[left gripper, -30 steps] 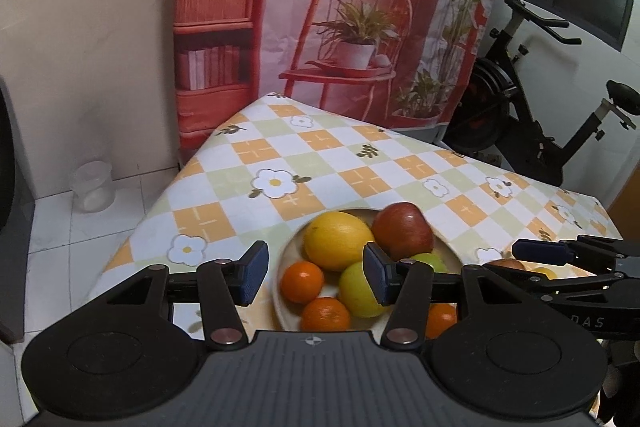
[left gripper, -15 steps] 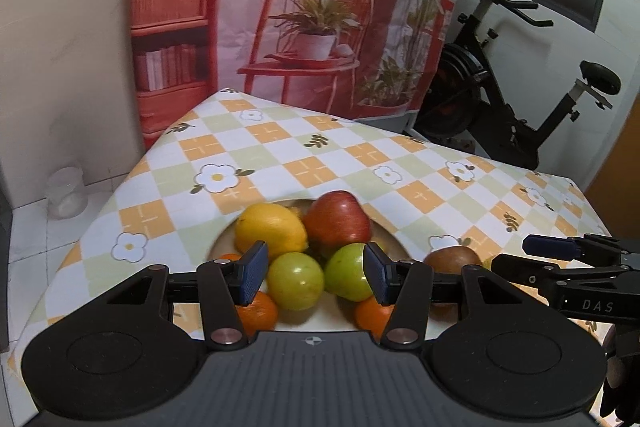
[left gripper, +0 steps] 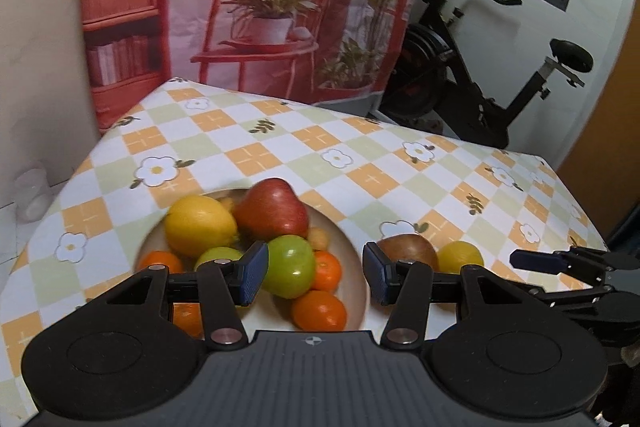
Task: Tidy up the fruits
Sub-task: 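Move both tools back to the remaining apple and lemon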
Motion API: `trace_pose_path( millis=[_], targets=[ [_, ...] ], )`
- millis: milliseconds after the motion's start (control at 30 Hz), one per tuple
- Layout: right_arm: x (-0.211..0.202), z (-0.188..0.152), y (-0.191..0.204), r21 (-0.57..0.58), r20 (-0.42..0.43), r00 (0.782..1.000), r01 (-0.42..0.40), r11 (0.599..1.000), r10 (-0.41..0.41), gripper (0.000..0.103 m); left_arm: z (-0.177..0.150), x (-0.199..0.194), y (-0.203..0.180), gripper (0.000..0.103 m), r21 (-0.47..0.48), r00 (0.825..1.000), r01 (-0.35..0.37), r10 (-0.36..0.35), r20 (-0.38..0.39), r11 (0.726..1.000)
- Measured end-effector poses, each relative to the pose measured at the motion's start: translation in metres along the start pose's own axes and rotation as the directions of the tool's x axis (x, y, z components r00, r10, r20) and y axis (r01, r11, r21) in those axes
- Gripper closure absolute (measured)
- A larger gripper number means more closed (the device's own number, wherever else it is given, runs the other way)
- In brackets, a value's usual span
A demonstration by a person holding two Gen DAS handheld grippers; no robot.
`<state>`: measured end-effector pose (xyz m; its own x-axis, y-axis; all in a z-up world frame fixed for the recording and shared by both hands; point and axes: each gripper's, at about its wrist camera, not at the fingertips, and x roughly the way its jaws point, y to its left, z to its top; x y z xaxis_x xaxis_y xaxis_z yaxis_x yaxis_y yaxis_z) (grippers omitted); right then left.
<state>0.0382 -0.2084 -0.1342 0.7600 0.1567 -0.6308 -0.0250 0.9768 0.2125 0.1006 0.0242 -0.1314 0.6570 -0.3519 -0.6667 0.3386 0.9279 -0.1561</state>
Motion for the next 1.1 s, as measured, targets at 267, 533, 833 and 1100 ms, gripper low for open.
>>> trace_pose_path(
  millis=[267,533,833,1100],
  targets=[
    [0.005,-0.011,-0.013,-0.003,-0.019,1.0,0.007,1.0,-0.007,0.036,0.009,0.018,-0.02,0.049,0.022,0.999,0.043,-0.043,-0.02,0.999],
    [0.01,-0.015,-0.028,-0.033,-0.039,0.999,0.01,0.999,-0.012,0.036,0.016,0.043,-0.045,0.049,0.04,0.994,0.093,-0.091,-0.054,0.995],
    [0.018,-0.011,-0.028,-0.076,-0.032,0.999,-0.019,0.997,0.016,0.036,0.022,0.057,-0.055,0.053,0.058,0.992,0.112,-0.108,-0.068,0.992],
    [0.028,0.007,-0.022,-0.074,-0.002,1.0,-0.023,0.997,0.022,0.036,0.022,0.057,-0.046,0.053,0.031,0.993,0.095,-0.093,-0.068,0.995]
  ],
)
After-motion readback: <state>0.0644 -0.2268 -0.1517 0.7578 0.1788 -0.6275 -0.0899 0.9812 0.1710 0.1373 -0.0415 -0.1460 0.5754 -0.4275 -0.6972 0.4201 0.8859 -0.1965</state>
